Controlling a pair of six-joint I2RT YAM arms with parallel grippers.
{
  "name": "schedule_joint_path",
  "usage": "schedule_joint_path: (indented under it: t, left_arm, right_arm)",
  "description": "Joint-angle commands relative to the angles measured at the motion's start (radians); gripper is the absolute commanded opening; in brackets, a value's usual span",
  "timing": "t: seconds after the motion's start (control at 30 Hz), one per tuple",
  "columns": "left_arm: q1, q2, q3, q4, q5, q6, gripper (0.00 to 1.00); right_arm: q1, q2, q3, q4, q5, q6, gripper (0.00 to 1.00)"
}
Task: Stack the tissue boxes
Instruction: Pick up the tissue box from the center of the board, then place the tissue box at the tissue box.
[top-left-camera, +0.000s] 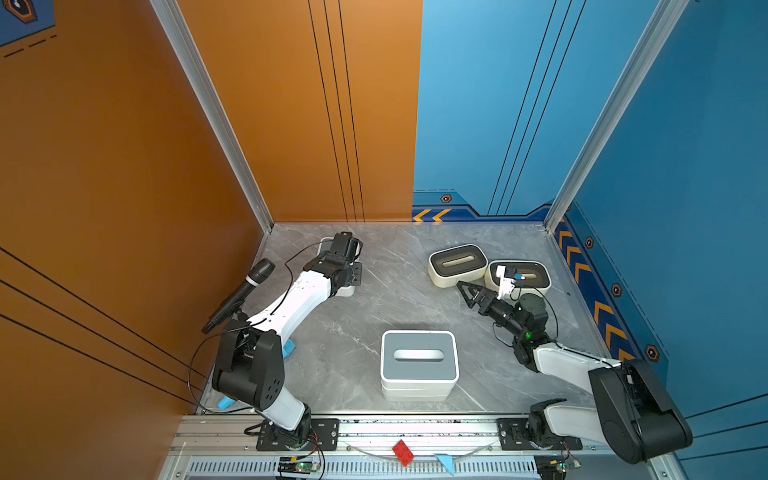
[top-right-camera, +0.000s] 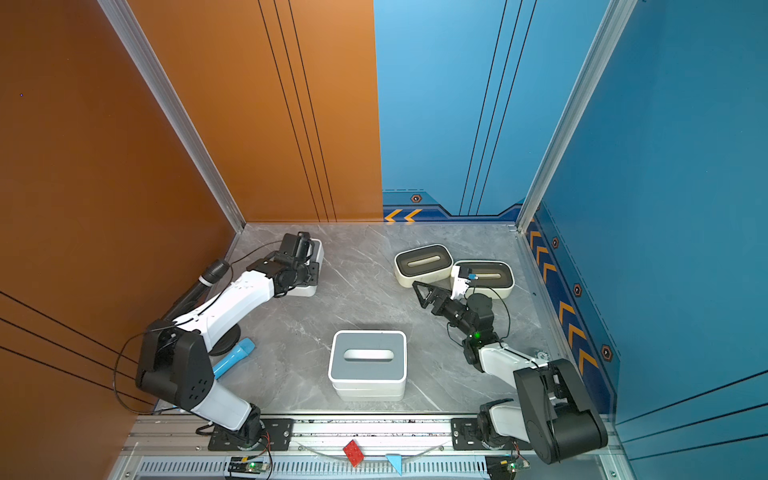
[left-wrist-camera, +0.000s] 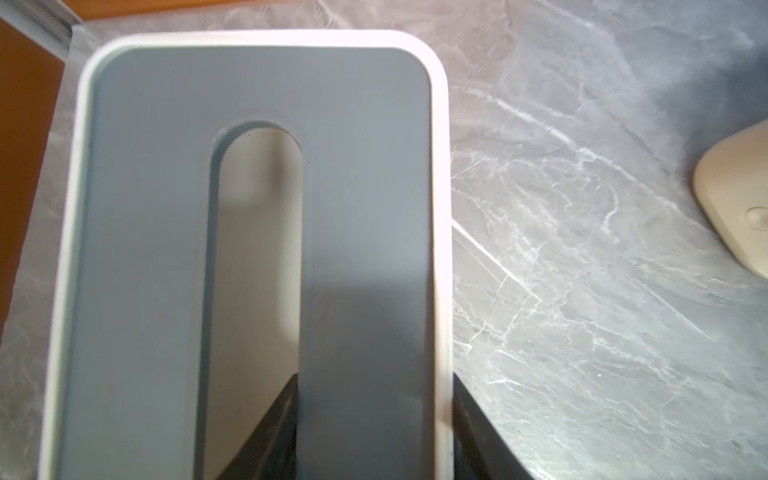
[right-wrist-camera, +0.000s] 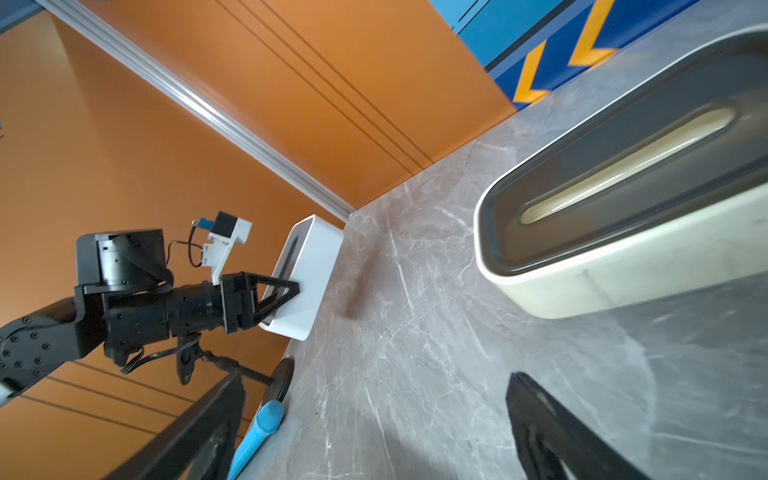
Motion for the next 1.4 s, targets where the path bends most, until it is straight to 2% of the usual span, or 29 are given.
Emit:
schedule_joint_path:
  t: [0.0,0.13,0.23,0.37,0.43,0.53,0.63,0.73,0.83,1.07,1.23,1.37]
  left_arm:
    - [-0.006,-0.038,0.029,0.077,0.027,0.085,0.44]
    - [0.007,-0.040,0.076,0.077,0.075,0.110,0.44]
    - [0.041,-0.059,0.059,0.097,0.168,0.052,0.43]
    - [0.037,-0.081,0.064,0.076,0.168,0.038,0.43]
    - [0.040,-0.094,0.058,0.076,0.210,-0.001,0.43]
    - [0.032,-0.107,0.071,0.046,0.239,0.002,0.43]
    - [0.020,-0.136,0.071,0.031,0.276,0.017,0.43]
    - [-0.023,-0.168,0.071,0.005,0.287,0.076,0.43]
    - [-0.072,-0.205,0.066,-0.039,0.271,0.142,0.43]
    - [-0.112,-0.298,0.064,-0.088,0.383,0.215,0.42]
    - [-0.112,-0.345,0.070,-0.110,0.504,0.252,0.42]
    - [-0.109,-0.366,0.075,-0.121,0.540,0.259,0.42]
  right_arm:
    - [-0.044,-0.066,-0.034,-0.066,0.044,-0.025,1.00]
    - [-0.052,-0.155,-0.036,-0.144,0.062,-0.070,1.00]
    - [-0.047,-0.270,-0.026,-0.312,0.136,-0.152,1.00]
    - [-0.045,-0.421,-0.018,-0.415,0.145,-0.189,1.00]
    - [-0.034,-0.466,-0.009,-0.463,0.150,-0.198,1.00]
    - [-0.015,-0.445,-0.005,-0.458,0.145,-0.203,1.00]
    - [0.002,-0.333,0.011,-0.389,0.074,-0.190,1.00]
    - [0.018,-0.227,0.040,-0.314,-0.028,-0.159,1.00]
    - [0.050,-0.209,0.053,-0.297,-0.058,-0.156,1.00]
    - [0.097,-0.349,0.084,-0.457,-0.042,-0.226,1.00]
    - [0.095,-0.424,0.182,-0.757,-0.064,-0.280,1.00]
    - [0.096,-0.461,0.194,-0.879,-0.084,-0.273,1.00]
